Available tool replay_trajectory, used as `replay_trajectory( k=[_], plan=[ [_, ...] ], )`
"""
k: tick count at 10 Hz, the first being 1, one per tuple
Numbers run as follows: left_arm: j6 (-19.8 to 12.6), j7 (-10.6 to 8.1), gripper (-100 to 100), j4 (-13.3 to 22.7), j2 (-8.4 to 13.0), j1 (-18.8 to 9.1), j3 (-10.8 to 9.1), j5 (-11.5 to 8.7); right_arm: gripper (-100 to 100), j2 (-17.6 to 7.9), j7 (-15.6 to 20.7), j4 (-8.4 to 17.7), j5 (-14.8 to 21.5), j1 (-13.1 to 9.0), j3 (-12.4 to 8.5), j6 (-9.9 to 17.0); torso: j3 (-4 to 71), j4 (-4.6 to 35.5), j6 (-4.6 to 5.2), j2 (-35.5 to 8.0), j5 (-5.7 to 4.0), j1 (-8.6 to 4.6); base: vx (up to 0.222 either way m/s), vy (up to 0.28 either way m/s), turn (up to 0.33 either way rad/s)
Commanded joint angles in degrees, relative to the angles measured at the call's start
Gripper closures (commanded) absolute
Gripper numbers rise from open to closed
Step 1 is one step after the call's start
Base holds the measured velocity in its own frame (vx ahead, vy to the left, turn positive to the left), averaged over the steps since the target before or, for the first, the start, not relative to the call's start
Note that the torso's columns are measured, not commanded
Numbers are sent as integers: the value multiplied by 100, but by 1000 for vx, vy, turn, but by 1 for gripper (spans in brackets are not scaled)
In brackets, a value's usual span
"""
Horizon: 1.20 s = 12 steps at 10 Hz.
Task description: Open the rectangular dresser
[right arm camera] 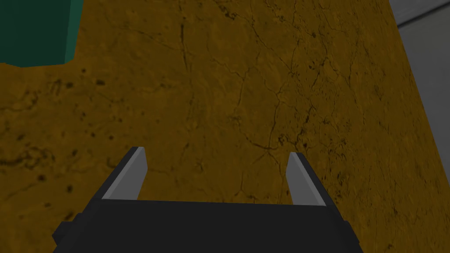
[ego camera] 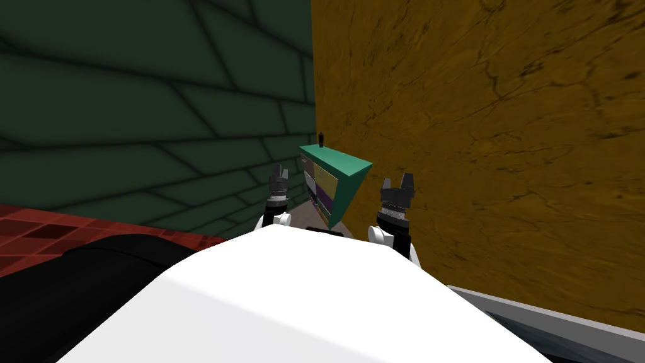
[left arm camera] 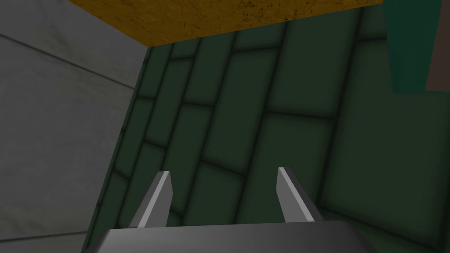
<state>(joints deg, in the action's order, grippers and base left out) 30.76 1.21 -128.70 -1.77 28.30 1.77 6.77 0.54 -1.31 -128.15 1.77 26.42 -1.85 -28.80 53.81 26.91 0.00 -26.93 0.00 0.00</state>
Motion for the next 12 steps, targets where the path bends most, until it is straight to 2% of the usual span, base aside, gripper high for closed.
replay_trajectory(
  k=[1,2,3,4,7,9,12],
  plan=[
    [0,0,0,0,0,0,0,0,0,0,0,0,0,0,0,0,846,423,0,-423,0,0,0,0,0],
    [0,0,0,0,0,0,0,0,0,0,0,0,0,0,0,0,1692,846,0,-846,0,0,0,0,0],
    [1,7,-100,58,237,-15,16,13,0,0,0,0,0,0,0,0,2538,1269,0,-1269,0,0,6,1,-32],
    [2,14,-100,115,394,-30,32,26,0,0,0,2,0,0,0,0,2932,1458,1,-1462,1,2,2,3,-45],
    [5,44,-100,366,771,-96,103,83,0,0,0,3,0,1,0,1,3075,1535,0,-1534,0,1,0,6,-58],
    [8,69,-100,576,918,-150,162,131,0,0,0,3,0,1,0,1,3076,1537,0,-1535,0,-1,3,7,-72],
    [13,109,-100,915,1019,-239,258,209,0,0,0,3,0,1,0,1,3076,1537,0,-1536,0,0,4,8,-84]
  ],
)
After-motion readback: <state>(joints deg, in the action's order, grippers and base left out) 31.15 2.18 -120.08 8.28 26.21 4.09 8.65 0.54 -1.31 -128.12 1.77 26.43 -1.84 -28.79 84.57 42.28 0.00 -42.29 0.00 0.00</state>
